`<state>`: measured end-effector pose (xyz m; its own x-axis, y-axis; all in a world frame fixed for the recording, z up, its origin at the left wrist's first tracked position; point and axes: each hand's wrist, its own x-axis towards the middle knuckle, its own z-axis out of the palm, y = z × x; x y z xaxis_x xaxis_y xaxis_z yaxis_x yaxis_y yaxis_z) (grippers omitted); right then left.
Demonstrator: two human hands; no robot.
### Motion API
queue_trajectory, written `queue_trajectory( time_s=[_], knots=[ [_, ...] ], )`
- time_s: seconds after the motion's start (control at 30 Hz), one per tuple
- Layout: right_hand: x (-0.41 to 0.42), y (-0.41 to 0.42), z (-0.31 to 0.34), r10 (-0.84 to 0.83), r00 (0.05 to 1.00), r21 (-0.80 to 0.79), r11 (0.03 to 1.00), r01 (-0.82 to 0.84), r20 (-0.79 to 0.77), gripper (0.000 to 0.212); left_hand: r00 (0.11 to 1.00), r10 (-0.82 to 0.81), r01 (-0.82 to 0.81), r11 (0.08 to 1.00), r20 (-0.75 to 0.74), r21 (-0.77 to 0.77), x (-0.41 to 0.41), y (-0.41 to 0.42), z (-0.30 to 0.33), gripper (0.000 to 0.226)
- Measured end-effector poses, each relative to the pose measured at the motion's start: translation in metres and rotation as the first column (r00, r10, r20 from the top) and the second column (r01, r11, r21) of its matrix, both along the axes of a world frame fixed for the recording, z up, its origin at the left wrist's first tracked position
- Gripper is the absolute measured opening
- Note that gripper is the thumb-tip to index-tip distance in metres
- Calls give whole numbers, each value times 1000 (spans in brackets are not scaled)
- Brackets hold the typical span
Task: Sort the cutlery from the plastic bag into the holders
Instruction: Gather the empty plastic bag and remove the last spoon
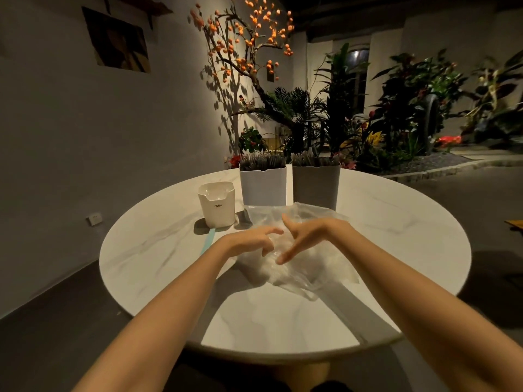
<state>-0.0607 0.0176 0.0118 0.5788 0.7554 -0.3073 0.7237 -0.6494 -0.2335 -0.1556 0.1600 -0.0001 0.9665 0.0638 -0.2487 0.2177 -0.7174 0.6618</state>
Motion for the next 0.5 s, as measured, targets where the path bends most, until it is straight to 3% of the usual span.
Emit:
queue_trajectory(
  time_s=[0.1, 0.23, 0.4, 0.5],
  knots=[
    [-5, 6, -21, 18, 997, -59, 998, -14, 72, 120, 997, -31, 38, 994, -73, 98, 2, 10, -12, 72],
    [6, 10, -33, 15, 983, -86, 996, 1, 185, 128, 978, -109, 132, 984, -178, 123, 4, 16, -15, 98],
    [10, 2, -10, -122, 948, 105, 990, 95, 293, 130, 1000, -12, 10, 987, 11, 160, 13, 15, -17, 89],
    [17, -3, -16, -135, 959, 77, 990, 120, 249, 130, 990, 5, -30, 984, 141, 178, 18, 17, -22, 93]
  ],
)
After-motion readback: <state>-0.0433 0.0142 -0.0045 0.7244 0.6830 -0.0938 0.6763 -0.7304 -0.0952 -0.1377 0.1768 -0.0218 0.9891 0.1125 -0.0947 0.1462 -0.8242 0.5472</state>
